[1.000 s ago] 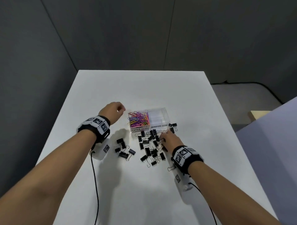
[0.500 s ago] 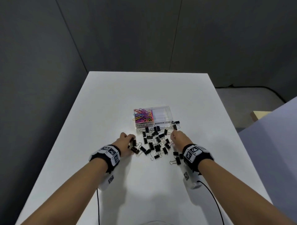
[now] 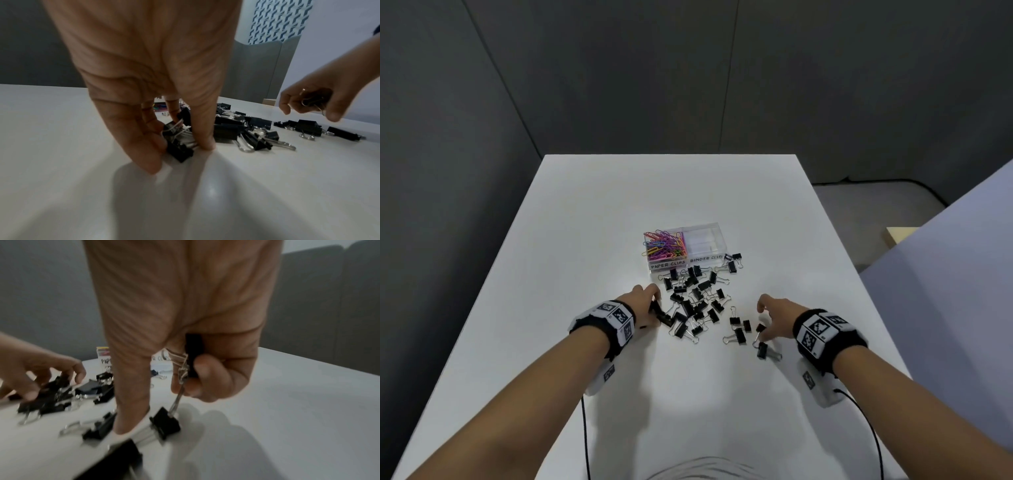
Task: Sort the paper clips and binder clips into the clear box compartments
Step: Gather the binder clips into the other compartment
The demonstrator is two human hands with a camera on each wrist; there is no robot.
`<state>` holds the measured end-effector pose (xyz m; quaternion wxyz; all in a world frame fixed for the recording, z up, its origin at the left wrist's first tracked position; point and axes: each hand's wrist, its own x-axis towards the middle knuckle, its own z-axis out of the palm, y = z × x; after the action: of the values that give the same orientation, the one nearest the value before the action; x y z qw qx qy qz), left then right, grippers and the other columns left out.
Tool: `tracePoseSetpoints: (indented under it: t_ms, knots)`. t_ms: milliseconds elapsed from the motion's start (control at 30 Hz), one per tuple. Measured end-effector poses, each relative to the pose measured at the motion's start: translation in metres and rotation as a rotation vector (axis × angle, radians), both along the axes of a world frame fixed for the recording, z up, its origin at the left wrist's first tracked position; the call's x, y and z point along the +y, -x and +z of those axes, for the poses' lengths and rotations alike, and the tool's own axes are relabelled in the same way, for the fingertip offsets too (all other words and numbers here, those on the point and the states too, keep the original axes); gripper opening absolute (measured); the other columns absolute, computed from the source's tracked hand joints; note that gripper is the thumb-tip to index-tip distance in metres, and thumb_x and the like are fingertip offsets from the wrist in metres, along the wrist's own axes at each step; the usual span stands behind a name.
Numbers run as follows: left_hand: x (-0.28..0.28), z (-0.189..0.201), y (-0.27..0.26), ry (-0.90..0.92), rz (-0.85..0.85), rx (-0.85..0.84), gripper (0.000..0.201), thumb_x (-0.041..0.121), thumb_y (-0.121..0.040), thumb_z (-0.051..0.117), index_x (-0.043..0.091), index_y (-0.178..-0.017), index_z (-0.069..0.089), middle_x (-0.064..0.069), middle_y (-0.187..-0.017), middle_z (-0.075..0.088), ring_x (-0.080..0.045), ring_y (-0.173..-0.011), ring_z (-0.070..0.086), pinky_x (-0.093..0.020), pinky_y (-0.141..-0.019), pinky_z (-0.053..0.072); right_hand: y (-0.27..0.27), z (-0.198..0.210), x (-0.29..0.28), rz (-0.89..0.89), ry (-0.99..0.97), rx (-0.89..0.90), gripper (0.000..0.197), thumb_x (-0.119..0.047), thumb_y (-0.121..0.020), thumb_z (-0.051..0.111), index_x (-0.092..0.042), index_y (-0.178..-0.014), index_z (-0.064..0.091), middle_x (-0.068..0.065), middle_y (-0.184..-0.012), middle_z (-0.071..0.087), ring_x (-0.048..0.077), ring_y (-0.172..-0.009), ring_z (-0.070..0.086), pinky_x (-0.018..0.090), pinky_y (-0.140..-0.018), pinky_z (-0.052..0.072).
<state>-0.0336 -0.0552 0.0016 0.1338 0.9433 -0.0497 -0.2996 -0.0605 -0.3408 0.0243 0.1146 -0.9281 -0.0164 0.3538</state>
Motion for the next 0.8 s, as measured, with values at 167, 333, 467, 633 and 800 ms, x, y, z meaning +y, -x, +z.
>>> tracePoseSetpoints:
  t_ms: [167, 333, 467, 633, 800]
  knots:
    - [-0.005, 0.003, 0.0, -0.031, 0.001, -0.004, 0.033, 0.025, -0.083, 0.063, 0.014, -0.109, 0.046, -0.01, -0.118, 0.041, -0.013, -0.055, 0.042, -0.027, -0.063, 0.041, 0.014, -0.014, -0.006, 0.008, -0.013, 0.004, 0.049, -0.013, -0.078, 0.066, -0.012, -0.12, 0.041, 0.008, -0.1, 0.057, 0.022, -0.084, 0.048, 0.03, -0.069, 0.041]
    - [-0.01, 0.004, 0.004, -0.072, -0.04, -0.024, 0.027, 0.023, -0.083, 0.06, 0.015, -0.101, 0.042, -0.01, -0.12, 0.052, -0.025, -0.083, 0.053, -0.031, -0.075, 0.042, 0.016, -0.021, 0.0, -0.057, -0.161, -0.094, 0.034, -0.018, -0.084, 0.064, -0.014, -0.112, 0.045, -0.005, -0.069, 0.046, 0.019, -0.073, 0.045, 0.022, -0.054, 0.033]
    - [-0.012, 0.002, 0.006, -0.054, -0.057, -0.013, 0.024, 0.015, -0.088, 0.055, 0.013, -0.11, 0.046, -0.01, -0.122, 0.057, -0.028, -0.109, 0.058, -0.033, -0.09, 0.045, 0.01, -0.022, 0.009, -0.044, -0.172, -0.112, 0.034, -0.026, -0.087, 0.063, -0.009, -0.111, 0.046, 0.005, -0.09, 0.053, 0.019, -0.079, 0.047, 0.025, -0.059, 0.035]
    - [-0.011, 0.001, 0.008, -0.058, -0.09, -0.016, 0.03, 0.017, -0.093, 0.05, 0.012, -0.122, 0.05, -0.013, -0.123, 0.056, -0.03, -0.111, 0.057, -0.034, -0.093, 0.044, 0.006, -0.02, 0.009, 0.047, -0.108, -0.119, 0.035, -0.031, -0.09, 0.057, -0.009, -0.116, 0.046, 0.01, -0.104, 0.061, 0.019, -0.081, 0.049, 0.027, -0.071, 0.037]
    - [-0.011, 0.011, -0.001, -0.022, -0.121, 0.034, 0.03, 0.013, -0.094, 0.05, 0.007, -0.123, 0.054, -0.013, -0.128, 0.054, -0.025, -0.11, 0.055, -0.019, -0.078, 0.046, -0.004, -0.012, 0.007, 0.068, -0.105, -0.124, 0.037, -0.031, -0.089, 0.056, -0.012, -0.12, 0.047, 0.011, -0.103, 0.061, 0.019, -0.082, 0.05, 0.027, -0.071, 0.039]
